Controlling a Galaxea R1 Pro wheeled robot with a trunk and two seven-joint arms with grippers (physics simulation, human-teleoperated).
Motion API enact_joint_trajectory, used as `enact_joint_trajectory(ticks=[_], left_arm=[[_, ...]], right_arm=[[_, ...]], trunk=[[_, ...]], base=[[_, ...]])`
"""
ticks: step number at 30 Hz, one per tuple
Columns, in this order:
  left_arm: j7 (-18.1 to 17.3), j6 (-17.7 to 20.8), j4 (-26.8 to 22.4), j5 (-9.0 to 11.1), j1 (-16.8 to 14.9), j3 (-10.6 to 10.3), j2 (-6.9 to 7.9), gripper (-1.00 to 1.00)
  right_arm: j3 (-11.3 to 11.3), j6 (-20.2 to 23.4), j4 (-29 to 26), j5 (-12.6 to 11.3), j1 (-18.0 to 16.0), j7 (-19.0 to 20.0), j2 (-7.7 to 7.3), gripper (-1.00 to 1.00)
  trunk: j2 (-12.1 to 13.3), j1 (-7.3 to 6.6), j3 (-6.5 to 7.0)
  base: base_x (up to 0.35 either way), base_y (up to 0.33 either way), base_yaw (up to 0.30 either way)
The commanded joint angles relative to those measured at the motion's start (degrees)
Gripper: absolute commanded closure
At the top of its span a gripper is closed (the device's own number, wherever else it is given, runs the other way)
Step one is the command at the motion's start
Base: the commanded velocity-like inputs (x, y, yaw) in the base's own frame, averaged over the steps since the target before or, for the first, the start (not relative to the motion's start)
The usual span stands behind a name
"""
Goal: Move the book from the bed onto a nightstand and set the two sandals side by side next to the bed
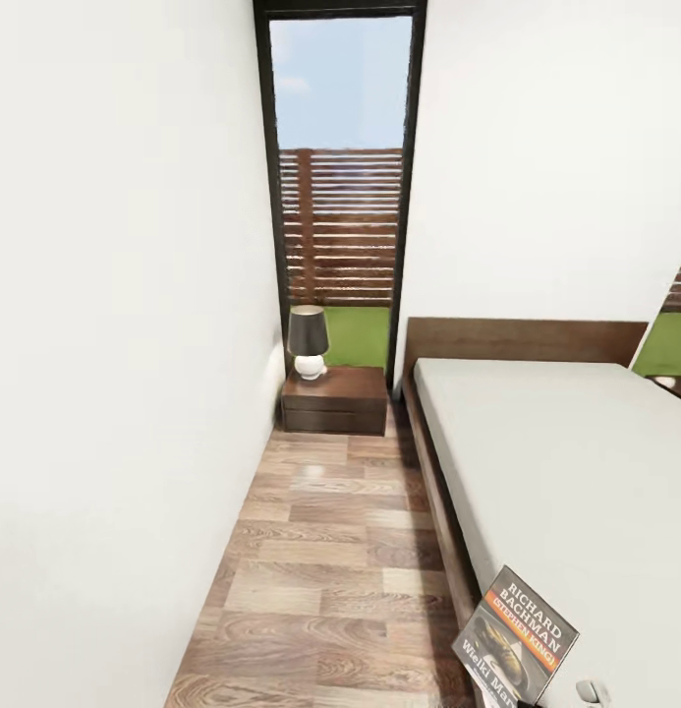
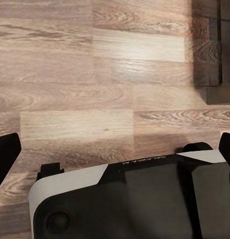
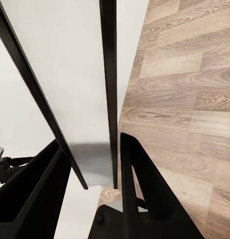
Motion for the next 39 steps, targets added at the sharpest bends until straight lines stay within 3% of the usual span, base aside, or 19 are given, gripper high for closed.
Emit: enact_joint_trajectory(ticks=[1, 20, 39], left_arm=[[-0.13, -0.23, 0.05, -0.60, -0.05, 0.49, 0.02, -1.00], [-0.13, -0.23, 0.05, -0.60, -0.05, 0.49, 0.02, -1.00], [-0.13, -0.24, 0.05, -0.61, -0.05, 0.49, 0.02, -1.00]], right_arm=[[-0.32, 0.23, 0.02, 0.14, -0.04, 0.22, 0.01, 1.00], [-0.29, 0.23, 0.02, 0.14, -0.05, 0.22, 0.01, 1.00], [-0.25, 0.23, 0.02, 0.14, -0.07, 0.22, 0.01, 1.00]], trunk=[[-0.10, 0.03, -0.11], [-0.10, 0.03, -0.11], [-0.10, 0.03, 1.26]], base=[[0.000, 0.000, -0.027], [0.000, 0.000, -0.108], [0.014, 0.000, -0.001]])
